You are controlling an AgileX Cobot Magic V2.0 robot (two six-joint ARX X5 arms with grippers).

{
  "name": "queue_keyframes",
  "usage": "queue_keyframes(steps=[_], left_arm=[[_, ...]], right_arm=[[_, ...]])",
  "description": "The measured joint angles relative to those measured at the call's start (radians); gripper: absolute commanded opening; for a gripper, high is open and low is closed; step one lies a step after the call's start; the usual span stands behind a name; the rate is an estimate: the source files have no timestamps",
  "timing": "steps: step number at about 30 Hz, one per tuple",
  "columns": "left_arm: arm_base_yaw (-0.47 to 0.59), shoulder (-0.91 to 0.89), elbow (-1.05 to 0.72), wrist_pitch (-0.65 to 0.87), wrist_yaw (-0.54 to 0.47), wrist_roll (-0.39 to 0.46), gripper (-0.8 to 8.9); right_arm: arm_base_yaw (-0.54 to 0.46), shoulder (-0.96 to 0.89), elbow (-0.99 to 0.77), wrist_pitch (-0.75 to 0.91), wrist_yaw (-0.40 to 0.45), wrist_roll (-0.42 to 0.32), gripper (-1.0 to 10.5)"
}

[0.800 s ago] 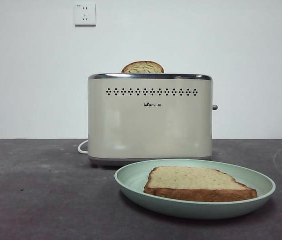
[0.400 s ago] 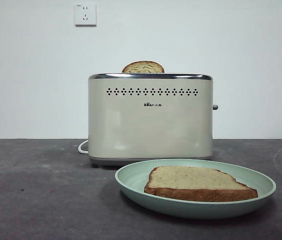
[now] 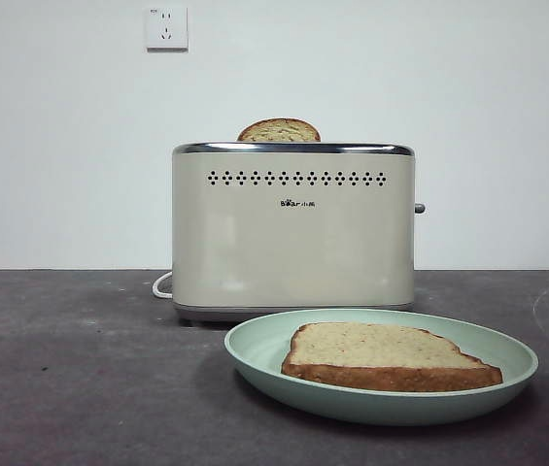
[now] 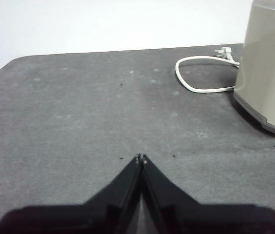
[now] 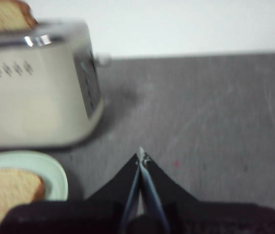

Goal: Take the bread from the toaster,put the bread on the plate,put the plate on the table

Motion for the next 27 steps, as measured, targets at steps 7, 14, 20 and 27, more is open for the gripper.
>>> queue_keyframes(steps=[7,14,20,27], left_arm=[[0.000,0.000,0.000,0.000,0.000,0.000,-0.04],[0.000,0.000,0.000,0.000,0.000,0.000,-0.04],[0.000,0.000,0.000,0.000,0.000,0.000,-0.04],[0.000,0.000,0.000,0.000,0.000,0.000,-0.04]], right_arm=[[-0.004,0.000,-0.025,0.006,-0.001,0.029,0.0],[-0.005,0.000,-0.025,0.006,-0.001,0.030,0.0],[-0.005,0.000,-0.025,0.006,-0.001,0.033,0.0],[-0.005,0.000,-0.025,0.006,-0.001,0.033,0.0]])
